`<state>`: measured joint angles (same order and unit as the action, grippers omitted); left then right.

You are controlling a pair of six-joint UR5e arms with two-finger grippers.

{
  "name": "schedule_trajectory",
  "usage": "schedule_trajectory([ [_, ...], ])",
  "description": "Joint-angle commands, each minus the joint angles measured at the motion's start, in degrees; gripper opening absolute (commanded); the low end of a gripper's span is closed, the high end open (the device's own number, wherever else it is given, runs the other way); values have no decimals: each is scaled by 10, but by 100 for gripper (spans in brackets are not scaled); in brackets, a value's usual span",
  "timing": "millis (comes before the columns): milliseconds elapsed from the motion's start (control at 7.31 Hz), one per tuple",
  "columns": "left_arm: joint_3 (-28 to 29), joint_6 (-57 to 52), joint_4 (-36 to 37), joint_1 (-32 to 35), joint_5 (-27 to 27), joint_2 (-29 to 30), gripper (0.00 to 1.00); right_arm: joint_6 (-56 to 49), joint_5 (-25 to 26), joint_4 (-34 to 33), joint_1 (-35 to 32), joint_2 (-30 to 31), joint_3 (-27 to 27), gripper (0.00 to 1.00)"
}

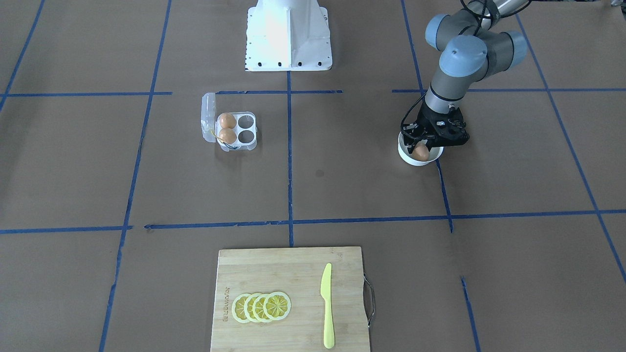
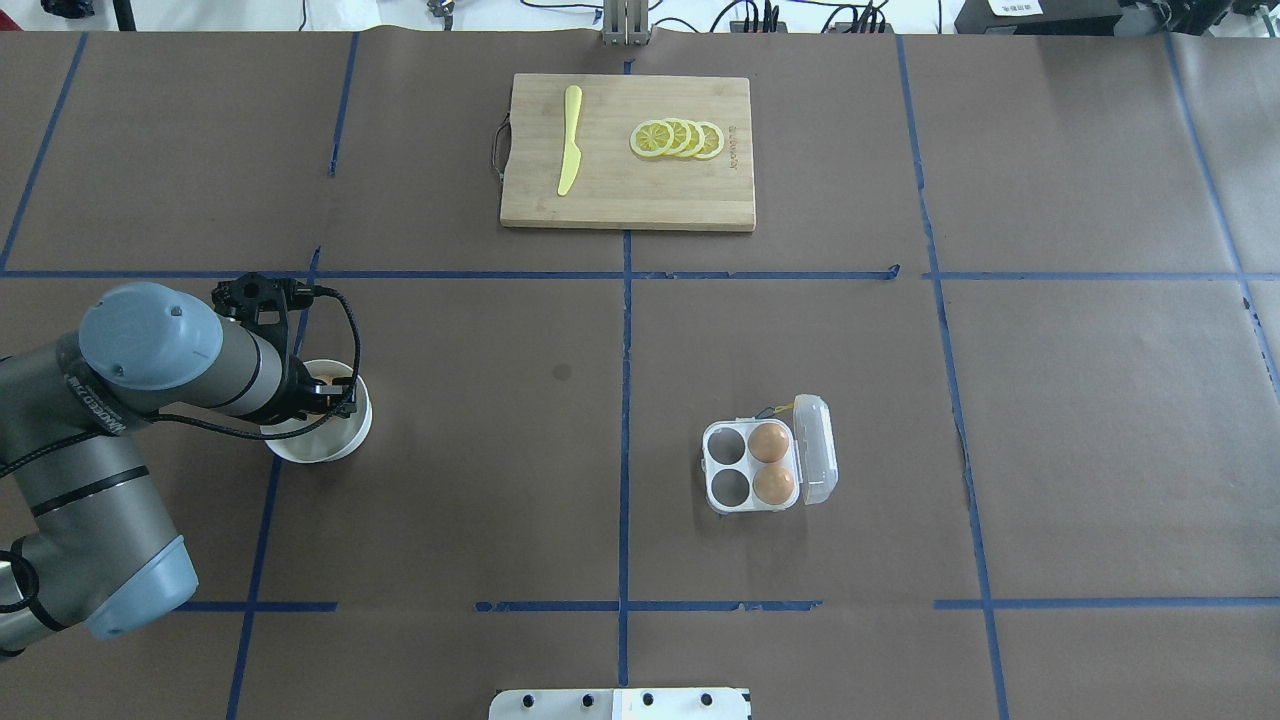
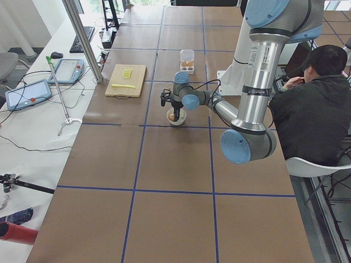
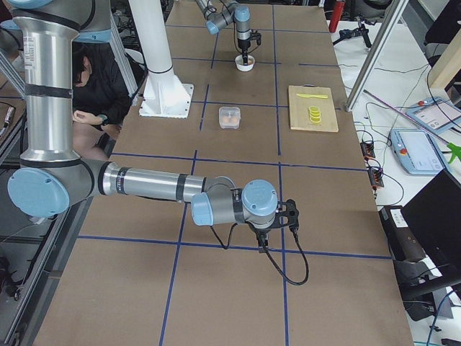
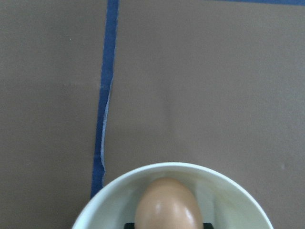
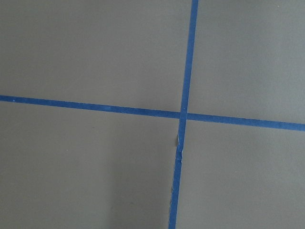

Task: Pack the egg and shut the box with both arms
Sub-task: 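Lower the left gripper into the bowl and close it on the egg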

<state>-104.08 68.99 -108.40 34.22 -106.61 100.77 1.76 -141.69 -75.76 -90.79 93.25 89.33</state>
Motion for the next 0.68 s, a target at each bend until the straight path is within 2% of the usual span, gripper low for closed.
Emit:
schedule_trajectory([
  [0, -10, 0, 0, 4, 0, -2, 34, 0, -9, 0, 0, 1, 4, 100],
  [137, -15, 1, 0, 6, 1, -5, 26, 0, -9, -1, 0, 1, 3, 100],
  [411, -20, 1, 3, 8, 1, -7, 0, 1, -9, -1, 0, 1, 1, 100],
  [547, -44, 1, 24, 9, 1, -13, 0, 0, -9, -1, 0, 1, 1, 100],
])
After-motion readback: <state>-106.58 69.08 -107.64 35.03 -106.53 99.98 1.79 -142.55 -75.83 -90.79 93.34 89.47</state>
